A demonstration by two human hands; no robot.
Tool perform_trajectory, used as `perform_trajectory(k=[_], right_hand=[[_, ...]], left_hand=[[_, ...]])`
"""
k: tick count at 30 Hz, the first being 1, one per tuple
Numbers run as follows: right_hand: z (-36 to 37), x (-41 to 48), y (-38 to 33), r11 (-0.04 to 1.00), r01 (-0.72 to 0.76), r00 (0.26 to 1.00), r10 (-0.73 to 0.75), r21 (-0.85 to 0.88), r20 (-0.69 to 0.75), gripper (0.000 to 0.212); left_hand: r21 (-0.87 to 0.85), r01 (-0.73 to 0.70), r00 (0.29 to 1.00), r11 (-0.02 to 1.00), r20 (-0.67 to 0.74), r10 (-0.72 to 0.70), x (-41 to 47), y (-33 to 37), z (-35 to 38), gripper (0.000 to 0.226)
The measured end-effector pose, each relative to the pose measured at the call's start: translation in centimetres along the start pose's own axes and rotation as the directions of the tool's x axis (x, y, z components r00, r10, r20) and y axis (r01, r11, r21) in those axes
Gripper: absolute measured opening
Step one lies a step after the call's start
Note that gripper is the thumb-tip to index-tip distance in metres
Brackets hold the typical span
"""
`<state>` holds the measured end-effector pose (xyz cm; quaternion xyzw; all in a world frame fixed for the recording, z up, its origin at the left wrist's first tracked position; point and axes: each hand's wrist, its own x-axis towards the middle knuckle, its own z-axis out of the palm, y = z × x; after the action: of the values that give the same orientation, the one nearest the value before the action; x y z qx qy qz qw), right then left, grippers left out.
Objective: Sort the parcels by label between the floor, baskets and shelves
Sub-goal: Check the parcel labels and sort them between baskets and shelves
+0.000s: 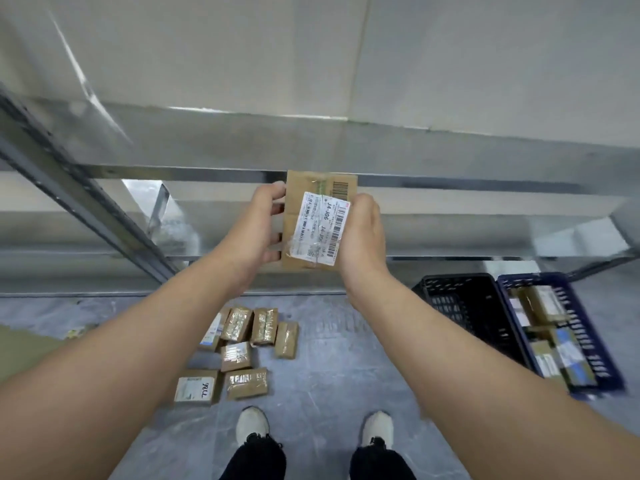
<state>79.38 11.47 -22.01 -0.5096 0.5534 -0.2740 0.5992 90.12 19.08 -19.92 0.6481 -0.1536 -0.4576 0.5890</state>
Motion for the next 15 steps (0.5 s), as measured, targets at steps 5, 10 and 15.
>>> perform_trajectory(k=[5, 10, 15], right_hand=[[-4.1, -3.1, -6.6, 0.995, 0.090, 0.996, -0.090, 0.040, -0.006, 0.040], [-9.9, -5.9, -12.4, 0.979, 0.192, 0.981, -0.193, 0.065, 0.003, 0.039], [-16.5, -9.0, -18.3, 0.952, 0.294, 0.955, -0.297, 0.081, 0.021, 0.040]], left_hand=[[-0.011, -0.129, 0.992, 0.992, -0.001, 0.129, -5.4, 5.6, 3.3, 0.043], [-0.032, -0.236, 0.972, 0.971, -0.013, 0.235, -10.6, 10.1, 7.9, 0.035], [-0.026, -0.342, 0.940, 0.939, 0.010, 0.342, -15.9, 15.3, 13.5, 0.035]])
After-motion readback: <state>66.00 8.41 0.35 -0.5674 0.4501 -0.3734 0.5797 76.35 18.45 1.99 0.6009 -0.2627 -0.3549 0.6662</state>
